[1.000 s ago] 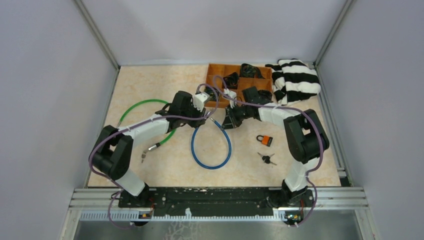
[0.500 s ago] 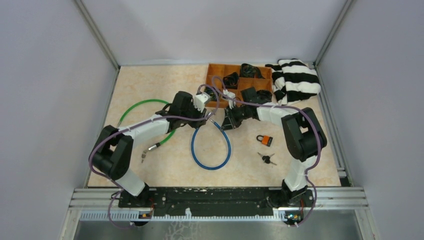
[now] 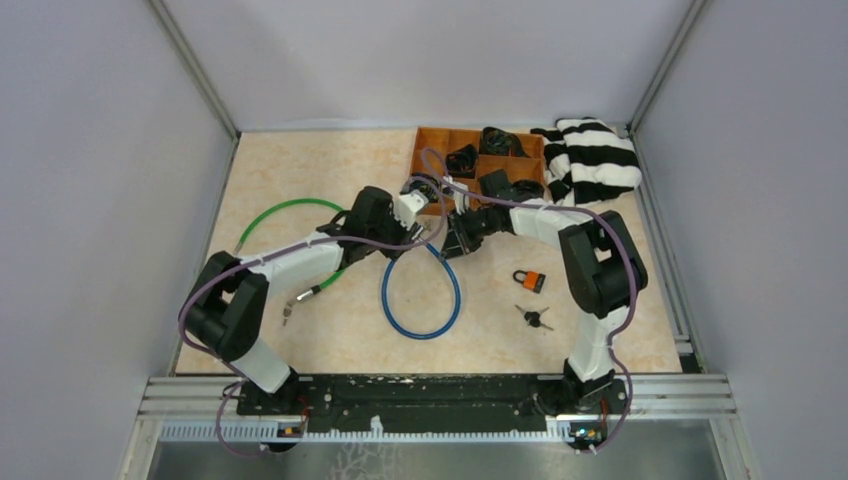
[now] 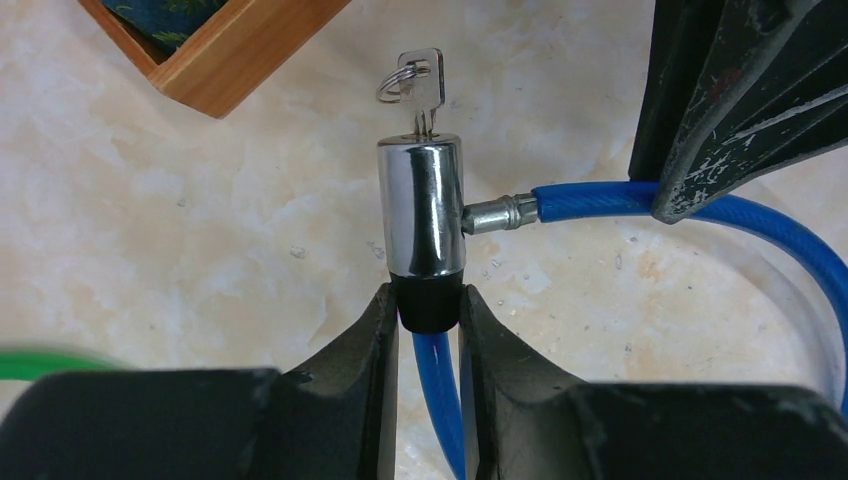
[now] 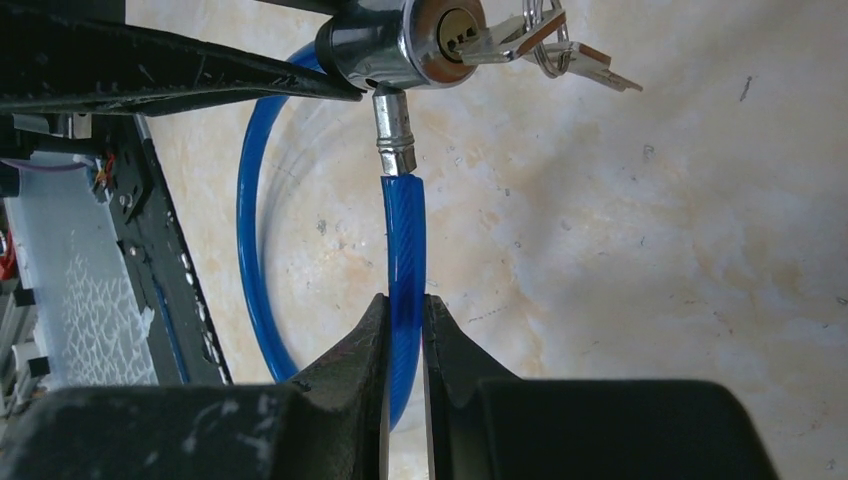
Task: Lock with the key
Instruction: Lock the lock.
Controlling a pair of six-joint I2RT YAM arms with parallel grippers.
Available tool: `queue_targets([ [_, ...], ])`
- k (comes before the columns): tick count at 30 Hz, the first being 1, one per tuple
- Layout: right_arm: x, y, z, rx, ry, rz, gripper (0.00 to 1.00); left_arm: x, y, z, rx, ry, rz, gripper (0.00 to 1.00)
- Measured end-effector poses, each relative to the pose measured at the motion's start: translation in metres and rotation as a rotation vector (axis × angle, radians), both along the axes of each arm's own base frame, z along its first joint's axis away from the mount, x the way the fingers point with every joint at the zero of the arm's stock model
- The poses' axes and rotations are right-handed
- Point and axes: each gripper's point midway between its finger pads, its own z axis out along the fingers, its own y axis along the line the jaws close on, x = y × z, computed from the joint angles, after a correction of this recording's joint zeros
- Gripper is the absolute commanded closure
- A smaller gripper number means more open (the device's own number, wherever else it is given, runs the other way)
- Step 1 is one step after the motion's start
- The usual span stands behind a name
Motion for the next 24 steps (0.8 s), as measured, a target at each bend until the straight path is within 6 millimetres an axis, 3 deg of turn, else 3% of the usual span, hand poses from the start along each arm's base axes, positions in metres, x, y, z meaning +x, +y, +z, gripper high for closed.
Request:
queue_targets([
  [18, 0.004, 0.005, -0.007, -0.043, 0.16, -0.02, 1.0, 0.003, 0.002, -0.008, 0.178, -0.123, -0.017, 1.0],
  [24, 0.01, 0.009, -0.001, -0.04, 0.165, -0.017, 1.0, 0.004, -0.002, -0.012, 0.192, -0.123, -0.028, 1.0],
])
